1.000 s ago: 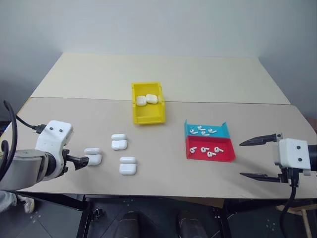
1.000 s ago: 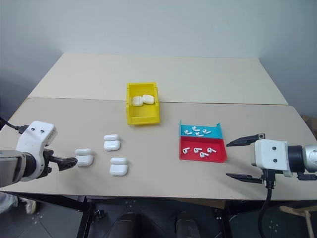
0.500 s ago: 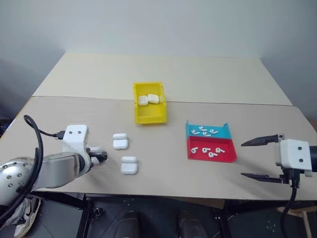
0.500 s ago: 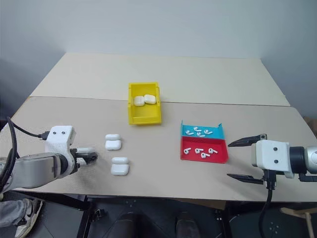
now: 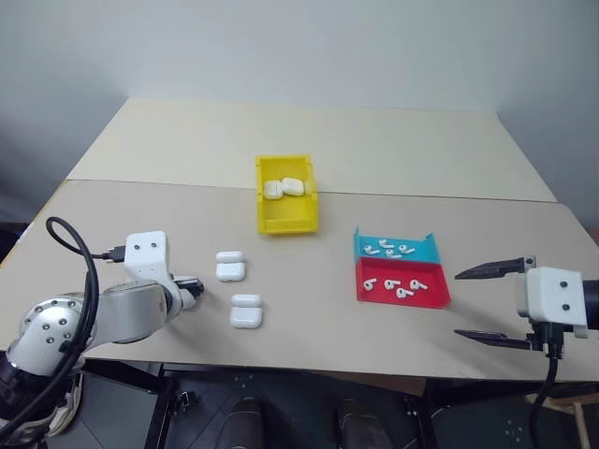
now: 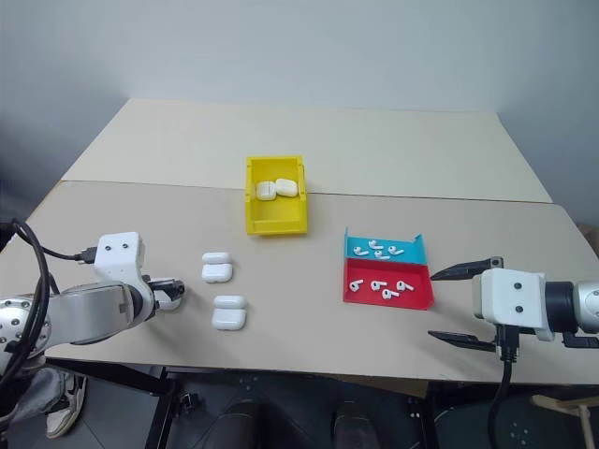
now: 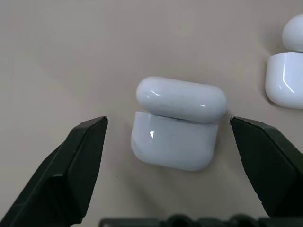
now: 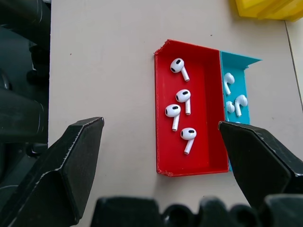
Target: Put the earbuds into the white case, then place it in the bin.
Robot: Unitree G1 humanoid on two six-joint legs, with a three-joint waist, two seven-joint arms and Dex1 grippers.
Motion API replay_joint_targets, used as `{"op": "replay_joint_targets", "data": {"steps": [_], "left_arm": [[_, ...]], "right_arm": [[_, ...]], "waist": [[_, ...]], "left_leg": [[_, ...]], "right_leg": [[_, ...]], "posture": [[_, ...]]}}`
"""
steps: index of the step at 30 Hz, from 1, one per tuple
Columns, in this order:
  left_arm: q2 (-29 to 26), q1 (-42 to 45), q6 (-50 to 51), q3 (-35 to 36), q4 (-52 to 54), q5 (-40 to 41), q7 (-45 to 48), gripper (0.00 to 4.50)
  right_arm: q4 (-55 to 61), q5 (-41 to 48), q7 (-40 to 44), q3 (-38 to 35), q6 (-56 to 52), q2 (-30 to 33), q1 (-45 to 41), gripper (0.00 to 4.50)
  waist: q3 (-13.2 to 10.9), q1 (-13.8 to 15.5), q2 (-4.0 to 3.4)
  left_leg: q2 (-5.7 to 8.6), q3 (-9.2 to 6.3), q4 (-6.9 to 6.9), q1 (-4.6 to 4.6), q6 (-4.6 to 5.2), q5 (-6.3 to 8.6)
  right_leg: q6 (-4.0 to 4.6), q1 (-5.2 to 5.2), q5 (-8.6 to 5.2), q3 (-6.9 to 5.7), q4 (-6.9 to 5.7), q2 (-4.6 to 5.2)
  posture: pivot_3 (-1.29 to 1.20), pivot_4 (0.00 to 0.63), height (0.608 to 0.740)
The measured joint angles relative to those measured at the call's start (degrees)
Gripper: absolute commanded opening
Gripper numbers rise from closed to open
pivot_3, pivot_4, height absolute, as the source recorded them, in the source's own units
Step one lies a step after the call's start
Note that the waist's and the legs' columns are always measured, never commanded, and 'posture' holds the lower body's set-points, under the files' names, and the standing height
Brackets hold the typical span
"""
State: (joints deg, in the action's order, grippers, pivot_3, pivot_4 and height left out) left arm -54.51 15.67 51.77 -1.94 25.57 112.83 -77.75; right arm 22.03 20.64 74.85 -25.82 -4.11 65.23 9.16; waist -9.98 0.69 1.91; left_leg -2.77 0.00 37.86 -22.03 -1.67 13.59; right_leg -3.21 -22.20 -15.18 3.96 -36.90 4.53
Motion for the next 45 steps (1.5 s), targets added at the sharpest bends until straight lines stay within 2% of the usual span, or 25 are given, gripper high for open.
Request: {"op": "replay_joint_targets", "data": {"steps": [8,21,34,45], "left_arm": [[2.33,0.58,3.8,0.54,-3.26,0.0,0.47,4.5],[2.8,3.76,10.16,0.39,-8.76,-0.03,4.83,4.5],[2.88,0.08,7.95,0.71,-5.11,-0.13,4.59,4.5],[2.7,1.66,8.77,0.08,-6.62,0.05,4.67,4.5]], "right_arm": [[0.1,-0.35,-0.17,0.0,-0.03,0.0,0.13,4.49],[1.49,-0.34,-1.3,-0.01,-1.26,-0.14,0.3,4.49],[2.18,-0.43,-1.39,-0.01,-1.32,-0.32,0.53,4.49],[2.2,-0.9,-1.55,-0.02,-1.32,-0.39,0.67,4.49]], "waist": [[0.0,-0.03,0.0],[0.01,-0.02,0.01],[0.02,-0.12,0.01],[0.02,-0.04,0.01]], "left_leg": [[0.01,0.0,0.0,-0.01,-0.01,0.0],[0.02,-0.02,0.0,-0.02,-0.02,-0.01],[0.01,-0.02,0.0,0.01,-0.03,-0.01],[0.02,-0.02,0.0,0.01,-0.03,-0.01]], "right_leg": [[0.0,-0.01,0.0,0.0,0.0,0.0],[0.0,-0.01,0.0,-0.01,0.02,0.0],[0.0,0.01,0.0,0.01,0.02,0.01],[0.0,0.01,0.0,0.0,0.02,0.0]], "posture": [[0.0,0.15,0.74],[0.0,0.15,0.74],[0.0,0.15,0.74],[0.0,0.15,0.74]]}}
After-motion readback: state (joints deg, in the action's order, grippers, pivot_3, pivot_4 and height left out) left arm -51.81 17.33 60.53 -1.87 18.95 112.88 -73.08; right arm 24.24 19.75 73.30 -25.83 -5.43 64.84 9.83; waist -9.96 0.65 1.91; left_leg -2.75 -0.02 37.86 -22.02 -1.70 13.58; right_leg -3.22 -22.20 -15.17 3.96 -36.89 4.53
